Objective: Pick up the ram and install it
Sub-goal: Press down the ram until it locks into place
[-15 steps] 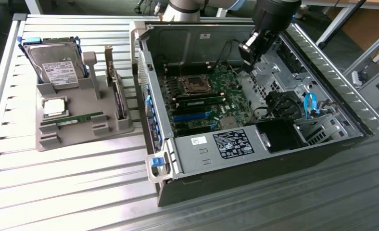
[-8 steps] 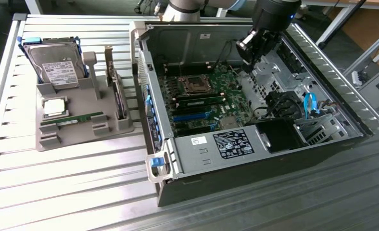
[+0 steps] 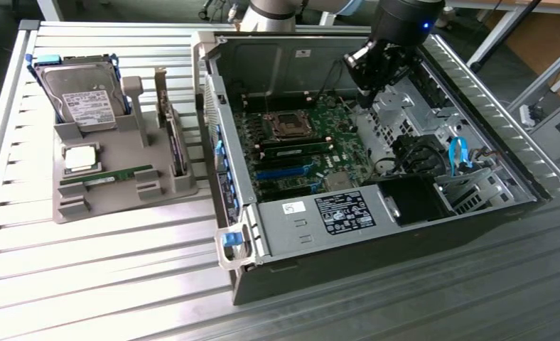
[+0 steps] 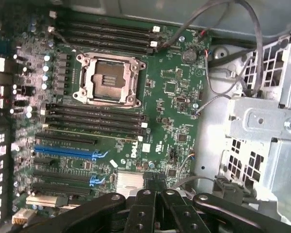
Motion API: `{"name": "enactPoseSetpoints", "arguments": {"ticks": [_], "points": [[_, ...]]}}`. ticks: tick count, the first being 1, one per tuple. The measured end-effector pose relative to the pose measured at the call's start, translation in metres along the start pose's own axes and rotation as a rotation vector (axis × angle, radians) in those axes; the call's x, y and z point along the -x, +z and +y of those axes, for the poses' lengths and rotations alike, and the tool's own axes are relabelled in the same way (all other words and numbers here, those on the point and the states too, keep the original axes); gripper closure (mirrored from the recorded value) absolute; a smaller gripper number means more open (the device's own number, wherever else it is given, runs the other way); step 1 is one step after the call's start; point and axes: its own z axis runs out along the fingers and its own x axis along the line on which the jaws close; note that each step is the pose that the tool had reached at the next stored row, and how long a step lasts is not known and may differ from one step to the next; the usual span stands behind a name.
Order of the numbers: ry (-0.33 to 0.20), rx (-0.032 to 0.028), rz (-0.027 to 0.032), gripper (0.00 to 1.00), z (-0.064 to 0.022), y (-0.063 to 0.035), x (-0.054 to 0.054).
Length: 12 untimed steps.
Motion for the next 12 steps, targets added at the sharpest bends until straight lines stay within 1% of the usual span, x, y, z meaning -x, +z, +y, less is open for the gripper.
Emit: {"name": "enactPoseSetpoints", "arguments": {"ticks": [3,5,12], "points": [[0.079,-0.0023,0.0043,0.91,0.0,0.0,0.0],[0.146,-0.0041,0.008,0.91,0.0,0.0,0.0],[0.151,-0.0037,0.0083,0.91,0.0,0.0,0.0]]}}
